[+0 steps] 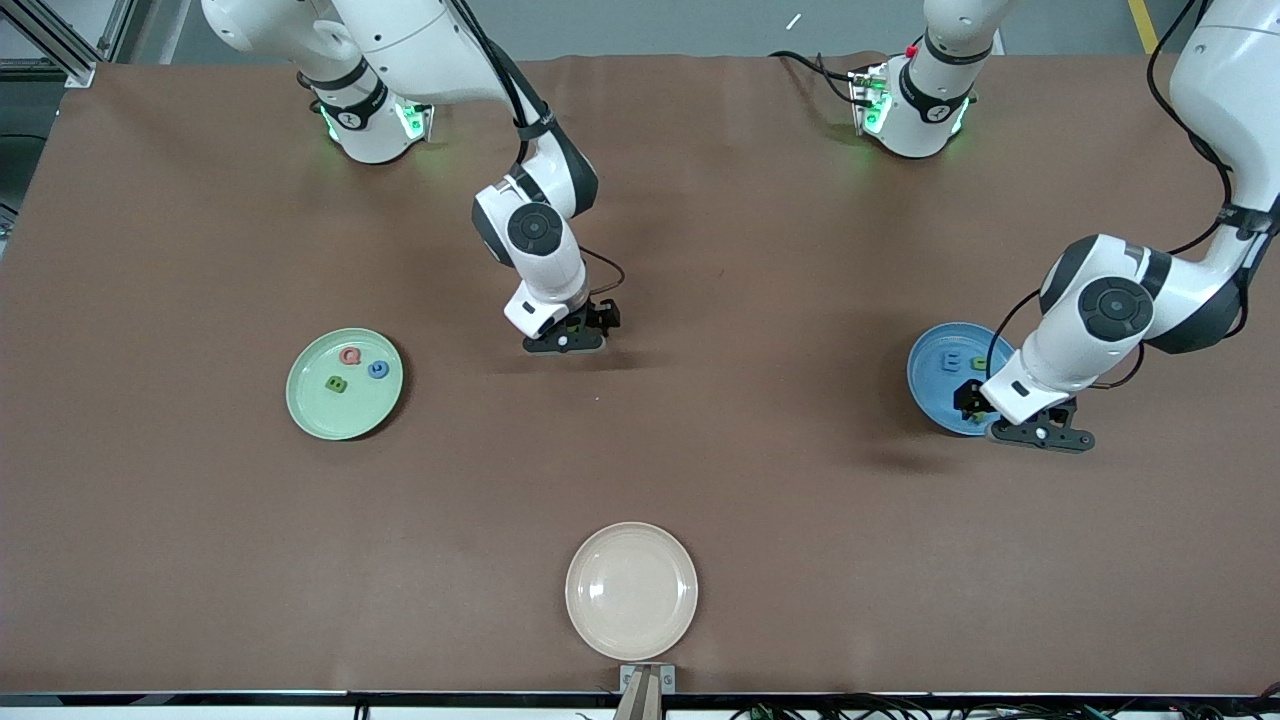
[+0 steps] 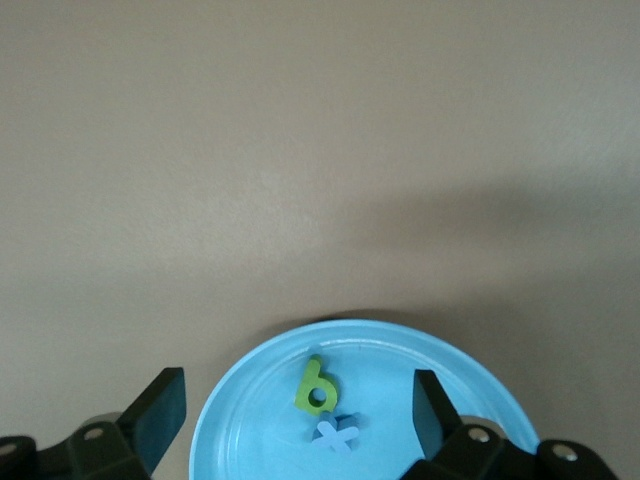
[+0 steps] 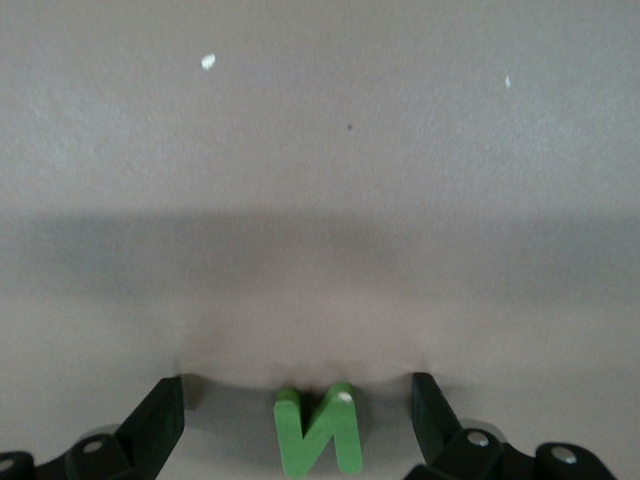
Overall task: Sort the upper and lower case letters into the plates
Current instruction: 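Release the x in the blue plate while the right gripper grasps the N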
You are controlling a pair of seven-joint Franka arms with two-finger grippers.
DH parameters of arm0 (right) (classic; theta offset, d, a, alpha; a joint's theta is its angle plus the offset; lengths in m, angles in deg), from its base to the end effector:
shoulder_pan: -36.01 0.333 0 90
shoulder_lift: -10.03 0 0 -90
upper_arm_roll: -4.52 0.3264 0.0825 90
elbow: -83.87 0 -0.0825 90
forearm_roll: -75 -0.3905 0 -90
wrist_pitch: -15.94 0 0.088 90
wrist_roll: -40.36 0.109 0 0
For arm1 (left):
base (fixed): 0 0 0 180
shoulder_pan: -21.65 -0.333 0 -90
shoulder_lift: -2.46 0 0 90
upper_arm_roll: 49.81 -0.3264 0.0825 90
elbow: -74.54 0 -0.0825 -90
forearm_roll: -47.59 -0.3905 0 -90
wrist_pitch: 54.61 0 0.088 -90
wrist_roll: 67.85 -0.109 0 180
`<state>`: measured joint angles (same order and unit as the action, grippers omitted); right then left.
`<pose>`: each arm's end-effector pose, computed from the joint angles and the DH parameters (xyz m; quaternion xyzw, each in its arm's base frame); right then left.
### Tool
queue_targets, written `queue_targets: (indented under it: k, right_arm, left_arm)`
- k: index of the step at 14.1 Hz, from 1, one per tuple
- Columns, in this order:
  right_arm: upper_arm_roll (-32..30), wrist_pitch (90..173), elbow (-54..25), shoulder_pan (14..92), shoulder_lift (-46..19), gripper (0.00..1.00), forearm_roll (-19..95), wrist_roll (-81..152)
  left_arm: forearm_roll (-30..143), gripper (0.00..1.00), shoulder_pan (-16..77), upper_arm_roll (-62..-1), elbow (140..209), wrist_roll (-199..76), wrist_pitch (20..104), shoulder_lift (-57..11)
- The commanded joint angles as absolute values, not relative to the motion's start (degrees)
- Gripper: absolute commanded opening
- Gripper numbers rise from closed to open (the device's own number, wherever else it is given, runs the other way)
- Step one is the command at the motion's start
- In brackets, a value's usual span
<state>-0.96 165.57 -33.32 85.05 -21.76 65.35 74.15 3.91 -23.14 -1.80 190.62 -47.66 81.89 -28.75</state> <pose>0.4395 0.4135 0.1683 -0.9996 -0.0202 0.0047 0.0193 0.6085 -0.0080 0.2620 -0.9932 0.0875 -0.0508 0.0574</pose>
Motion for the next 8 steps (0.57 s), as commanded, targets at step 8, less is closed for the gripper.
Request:
queue_targets:
  k: [8]
  right_arm:
    - [-2.07, 162.63, -33.82, 86.89, -20.47, 0.98, 68.05, 74.81]
  left_arm:
    - [18.72, 0.99, -23.53, 1.69, 180.89, -55.35, 69.50, -26.38]
